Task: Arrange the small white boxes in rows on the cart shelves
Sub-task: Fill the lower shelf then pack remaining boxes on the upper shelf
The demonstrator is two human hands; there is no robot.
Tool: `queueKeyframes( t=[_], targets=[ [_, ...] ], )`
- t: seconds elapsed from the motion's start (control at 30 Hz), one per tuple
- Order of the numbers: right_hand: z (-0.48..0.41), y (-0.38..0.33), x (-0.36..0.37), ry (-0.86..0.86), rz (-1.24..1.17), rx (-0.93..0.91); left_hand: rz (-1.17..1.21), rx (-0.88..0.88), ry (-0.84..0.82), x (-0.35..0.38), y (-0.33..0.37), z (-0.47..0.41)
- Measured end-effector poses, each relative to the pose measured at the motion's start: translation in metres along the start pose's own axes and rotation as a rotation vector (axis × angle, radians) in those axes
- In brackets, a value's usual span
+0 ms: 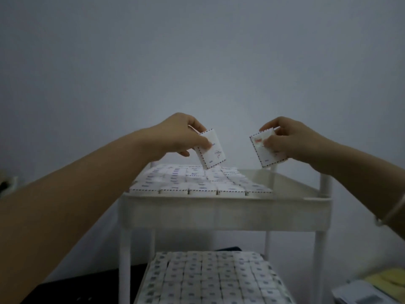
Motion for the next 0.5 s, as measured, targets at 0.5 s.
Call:
queueKeyframes(
  t=[0.5],
  targets=[
    [-0.122,0.029,0.081,-0.208,0.370,0.364,-0.352,0.061,-0.089,0.046,-0.052,-0.131]
  ],
)
Point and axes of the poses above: each hand's wrist, its own z-axis away from the middle knuckle, its own x-axis out of the palm, y = z × x, the point moved 5 cm from there along -z, towards the middle knuckle, and after that the axes turned 14 degrees about x, right-handed, at the moved point
